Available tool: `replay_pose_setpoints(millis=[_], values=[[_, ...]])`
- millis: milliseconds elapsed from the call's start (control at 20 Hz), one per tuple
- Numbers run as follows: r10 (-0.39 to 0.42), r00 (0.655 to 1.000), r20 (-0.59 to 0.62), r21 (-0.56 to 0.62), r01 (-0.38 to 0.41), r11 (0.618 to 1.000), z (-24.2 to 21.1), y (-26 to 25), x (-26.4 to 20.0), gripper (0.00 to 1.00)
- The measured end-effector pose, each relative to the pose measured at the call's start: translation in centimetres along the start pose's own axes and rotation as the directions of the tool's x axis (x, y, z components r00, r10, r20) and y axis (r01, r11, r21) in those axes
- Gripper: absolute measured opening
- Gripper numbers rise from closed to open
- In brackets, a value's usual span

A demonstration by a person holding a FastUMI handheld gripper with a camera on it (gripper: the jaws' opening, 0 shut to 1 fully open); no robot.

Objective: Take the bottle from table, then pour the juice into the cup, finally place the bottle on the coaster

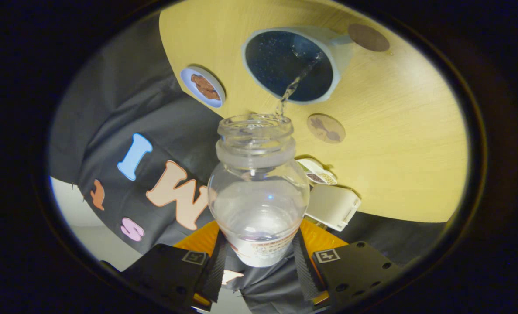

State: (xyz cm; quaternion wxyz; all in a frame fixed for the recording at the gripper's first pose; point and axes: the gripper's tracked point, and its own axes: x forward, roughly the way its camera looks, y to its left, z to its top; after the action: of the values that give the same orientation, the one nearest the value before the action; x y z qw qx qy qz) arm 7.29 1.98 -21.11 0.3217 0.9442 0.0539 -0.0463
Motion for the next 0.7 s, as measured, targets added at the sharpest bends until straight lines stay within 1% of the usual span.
replay_pose_setpoints(millis=[150, 250, 550, 700], values=[[0.03, 1.0, -0.005, 0.055, -0.03, 0.998, 0.2, 1.0, -0.3, 0.74], [0.035, 0.999, -0.014, 0.097, -0.034, 0.995, 0.1, 1.4, -0.2, 0.74], [0.05, 0.998, -0.035, 0.148, -0.045, 0.988, -0.1, 1.8, -0.6, 0.74], [0.046, 0.998, -0.047, 0.163, -0.038, 0.986, 0.1, 1.7, -0.8, 0.74]])
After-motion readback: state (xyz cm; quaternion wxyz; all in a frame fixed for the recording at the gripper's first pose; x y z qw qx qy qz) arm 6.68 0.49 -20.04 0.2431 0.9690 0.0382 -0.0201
